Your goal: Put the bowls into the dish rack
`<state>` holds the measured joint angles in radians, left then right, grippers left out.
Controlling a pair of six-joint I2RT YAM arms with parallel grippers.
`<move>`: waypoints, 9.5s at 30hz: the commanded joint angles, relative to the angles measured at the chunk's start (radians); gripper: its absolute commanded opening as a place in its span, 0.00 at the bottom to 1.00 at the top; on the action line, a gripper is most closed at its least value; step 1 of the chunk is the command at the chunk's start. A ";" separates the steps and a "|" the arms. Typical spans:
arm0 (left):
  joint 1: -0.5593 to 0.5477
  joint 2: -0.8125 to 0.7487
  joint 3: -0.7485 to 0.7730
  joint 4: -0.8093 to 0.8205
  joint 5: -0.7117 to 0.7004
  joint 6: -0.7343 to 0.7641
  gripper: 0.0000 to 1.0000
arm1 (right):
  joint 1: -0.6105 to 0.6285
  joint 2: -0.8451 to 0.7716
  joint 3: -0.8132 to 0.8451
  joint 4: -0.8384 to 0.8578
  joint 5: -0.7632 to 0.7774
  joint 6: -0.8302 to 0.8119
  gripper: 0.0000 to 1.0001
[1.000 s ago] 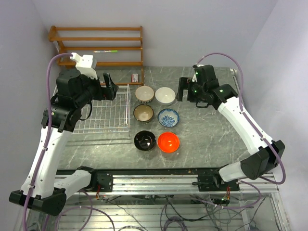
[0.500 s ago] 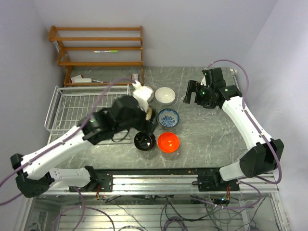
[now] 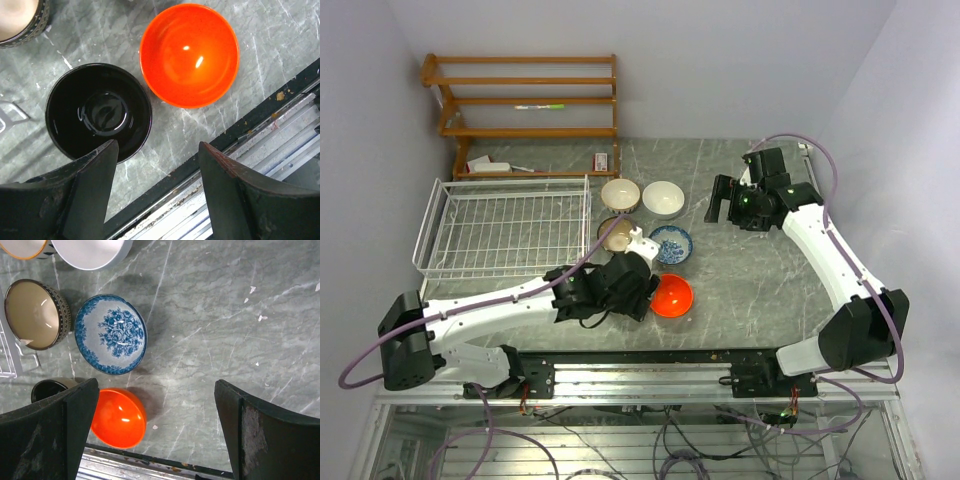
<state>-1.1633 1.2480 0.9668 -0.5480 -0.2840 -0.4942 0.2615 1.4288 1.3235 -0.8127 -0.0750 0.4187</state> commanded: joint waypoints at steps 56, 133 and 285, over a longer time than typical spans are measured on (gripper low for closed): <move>-0.007 0.173 -0.225 0.365 0.039 0.103 0.07 | -0.070 -0.008 -0.036 -0.003 -0.014 -0.030 0.99; 1.302 0.133 -0.336 1.175 0.943 -0.551 0.07 | -0.101 0.001 -0.033 0.014 -0.060 -0.014 0.98; 1.284 0.160 0.131 0.059 0.226 0.173 0.99 | -0.102 0.030 -0.106 0.029 -0.105 -0.037 0.97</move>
<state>0.1219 1.4868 1.0363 -0.5182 -0.2474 -0.3138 0.1654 1.4498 1.2022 -0.7868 -0.1768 0.3779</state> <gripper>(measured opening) 0.990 0.974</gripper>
